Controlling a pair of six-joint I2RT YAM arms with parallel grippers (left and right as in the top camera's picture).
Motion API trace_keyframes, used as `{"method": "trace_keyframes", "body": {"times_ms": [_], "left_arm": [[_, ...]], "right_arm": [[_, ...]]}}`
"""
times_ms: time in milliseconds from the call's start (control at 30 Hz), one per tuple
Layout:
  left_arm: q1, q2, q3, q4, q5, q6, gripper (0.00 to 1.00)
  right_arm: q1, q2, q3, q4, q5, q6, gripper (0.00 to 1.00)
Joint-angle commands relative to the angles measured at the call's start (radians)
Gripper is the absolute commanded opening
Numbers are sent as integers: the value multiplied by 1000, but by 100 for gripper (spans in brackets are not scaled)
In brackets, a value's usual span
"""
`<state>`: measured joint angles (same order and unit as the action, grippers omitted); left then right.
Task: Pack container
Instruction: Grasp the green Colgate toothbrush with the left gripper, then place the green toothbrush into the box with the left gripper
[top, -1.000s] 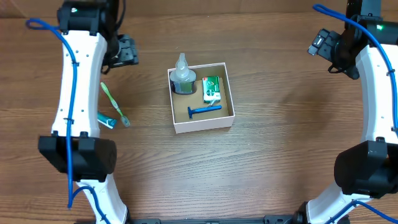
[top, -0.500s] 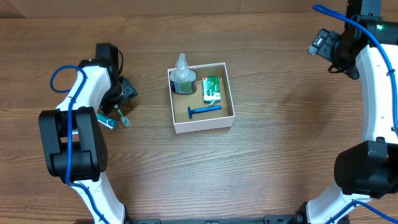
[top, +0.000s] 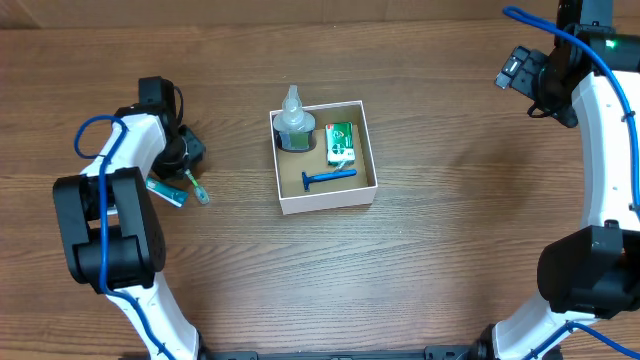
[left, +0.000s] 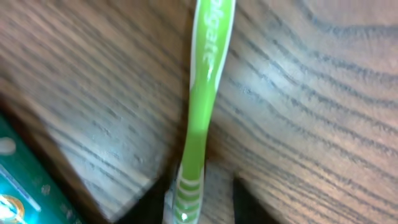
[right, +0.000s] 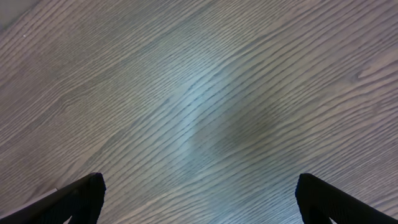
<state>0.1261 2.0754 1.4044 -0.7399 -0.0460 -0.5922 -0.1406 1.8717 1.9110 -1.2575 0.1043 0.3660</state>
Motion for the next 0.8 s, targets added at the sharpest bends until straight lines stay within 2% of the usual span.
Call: {"method": "trace_keyframes", "body": {"times_ms": [0, 200, 333, 400, 467, 533, 600, 667, 767], "left_arm": [[-1, 116, -32, 12, 89, 44, 4], [-2, 116, 68, -100, 93, 134, 4], [-5, 116, 367, -340, 166, 254, 4], [-29, 116, 595, -505, 206, 363, 4], [-81, 116, 808, -653, 205, 479, 4], [-131, 116, 928, -735, 205, 552, 4], [-236, 116, 1083, -858, 204, 660, 4], [-335, 116, 1146, -906, 204, 751, 4], [-473, 116, 1144, -950, 176, 885, 4]], "right_arm": [[3, -26, 21, 3, 7, 0, 100], [3, -26, 21, 3, 7, 0, 100], [3, -26, 21, 3, 8, 0, 100], [3, -26, 21, 3, 7, 0, 100], [3, -26, 21, 3, 7, 0, 100], [3, -26, 21, 3, 7, 0, 100], [3, -26, 21, 3, 8, 0, 100], [3, -26, 21, 3, 7, 0, 100], [3, -26, 21, 3, 8, 0, 100]]}}
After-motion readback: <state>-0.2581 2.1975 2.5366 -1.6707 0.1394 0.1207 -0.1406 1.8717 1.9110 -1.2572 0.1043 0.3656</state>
